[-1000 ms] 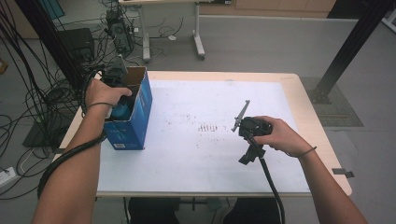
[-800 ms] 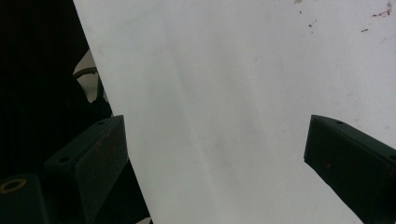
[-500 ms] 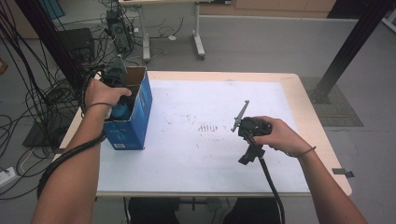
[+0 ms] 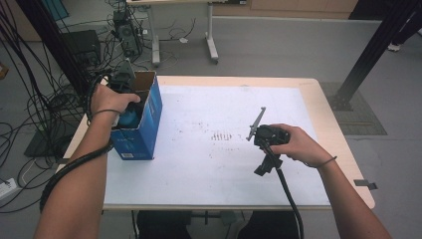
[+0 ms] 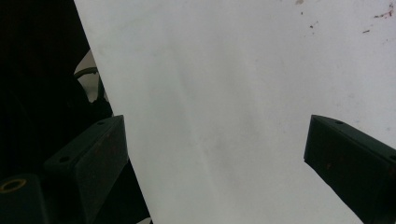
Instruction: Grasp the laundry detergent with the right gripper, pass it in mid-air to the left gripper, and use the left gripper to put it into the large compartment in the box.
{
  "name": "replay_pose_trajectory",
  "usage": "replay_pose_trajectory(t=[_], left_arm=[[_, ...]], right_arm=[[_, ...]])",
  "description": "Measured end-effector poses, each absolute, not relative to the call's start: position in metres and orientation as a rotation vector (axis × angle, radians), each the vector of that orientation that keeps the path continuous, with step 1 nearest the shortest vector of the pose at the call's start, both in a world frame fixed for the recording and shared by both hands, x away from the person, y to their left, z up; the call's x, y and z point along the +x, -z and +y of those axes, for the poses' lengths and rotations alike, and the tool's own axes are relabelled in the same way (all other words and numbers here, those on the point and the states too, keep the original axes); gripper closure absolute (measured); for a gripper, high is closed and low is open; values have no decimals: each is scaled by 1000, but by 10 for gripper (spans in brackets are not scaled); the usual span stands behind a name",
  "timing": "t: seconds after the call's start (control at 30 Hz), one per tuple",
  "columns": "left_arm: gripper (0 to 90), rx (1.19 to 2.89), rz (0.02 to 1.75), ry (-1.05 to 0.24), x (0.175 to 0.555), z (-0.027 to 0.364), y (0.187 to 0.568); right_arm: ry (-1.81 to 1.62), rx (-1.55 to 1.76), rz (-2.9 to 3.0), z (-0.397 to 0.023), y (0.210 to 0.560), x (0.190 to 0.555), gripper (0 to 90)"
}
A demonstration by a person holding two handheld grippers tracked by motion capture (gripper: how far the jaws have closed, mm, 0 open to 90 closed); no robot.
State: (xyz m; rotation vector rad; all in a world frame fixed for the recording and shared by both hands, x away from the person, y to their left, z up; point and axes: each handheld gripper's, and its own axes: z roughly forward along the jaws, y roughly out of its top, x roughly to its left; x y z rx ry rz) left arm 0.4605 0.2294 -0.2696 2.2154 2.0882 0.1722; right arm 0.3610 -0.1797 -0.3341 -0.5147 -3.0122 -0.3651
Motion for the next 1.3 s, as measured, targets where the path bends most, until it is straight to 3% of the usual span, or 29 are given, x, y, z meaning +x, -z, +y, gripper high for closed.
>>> replay_pose_trajectory(t=[1.3], left_arm=[[350,2194,2100,-136,461,230,270]], right_arm=[[352,-521,-3007,-180,335,361,63]])
